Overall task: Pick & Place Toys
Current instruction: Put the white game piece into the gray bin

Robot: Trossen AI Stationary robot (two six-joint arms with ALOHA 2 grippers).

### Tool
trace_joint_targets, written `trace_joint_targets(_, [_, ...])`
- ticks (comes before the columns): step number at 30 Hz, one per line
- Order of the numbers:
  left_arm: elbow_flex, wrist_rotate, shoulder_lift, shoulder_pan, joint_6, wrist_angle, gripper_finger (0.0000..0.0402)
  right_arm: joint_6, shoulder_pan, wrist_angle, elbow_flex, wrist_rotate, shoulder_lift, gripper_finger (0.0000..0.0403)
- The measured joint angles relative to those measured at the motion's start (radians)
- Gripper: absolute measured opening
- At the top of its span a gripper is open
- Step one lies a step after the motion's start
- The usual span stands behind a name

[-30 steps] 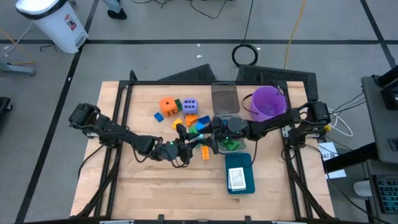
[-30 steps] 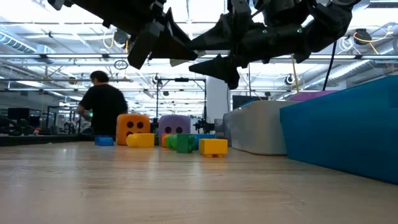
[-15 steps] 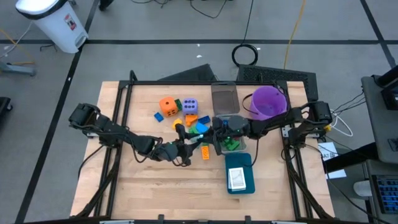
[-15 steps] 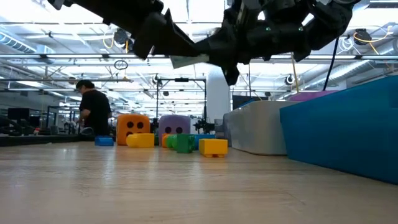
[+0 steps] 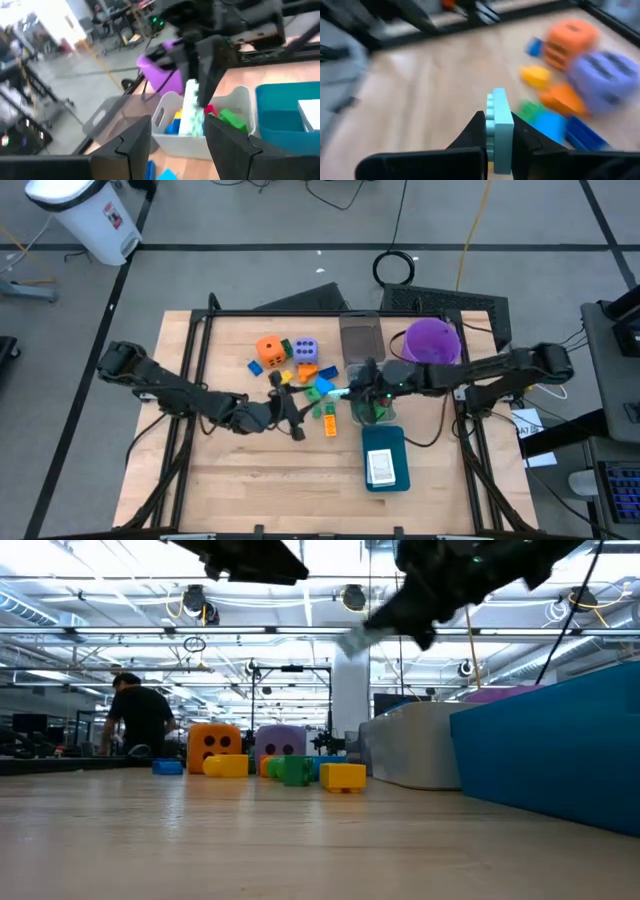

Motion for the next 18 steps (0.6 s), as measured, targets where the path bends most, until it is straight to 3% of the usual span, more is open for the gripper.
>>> trace_joint_targets(8, [0.000,0.013,-0.054,0.042,-0.168,-0.211,0.0189,0.103,0.017,-0.420,0.000,0.275,-0.114,0.0019])
trace_joint_targets(12, [0.000,0.061,-0.041,0.066,-0.207,-0.225,0.0189,0.173,-0.003,-0.514,0.000,0.294,-0.120,0.0016])
trace_joint_targets(18, [0.000,0.166,-0.033,0.095,-0.204,-0.218,0.0189,0.179,-0.053,-0.477,-0.046,0.293,-0.094,0.0049])
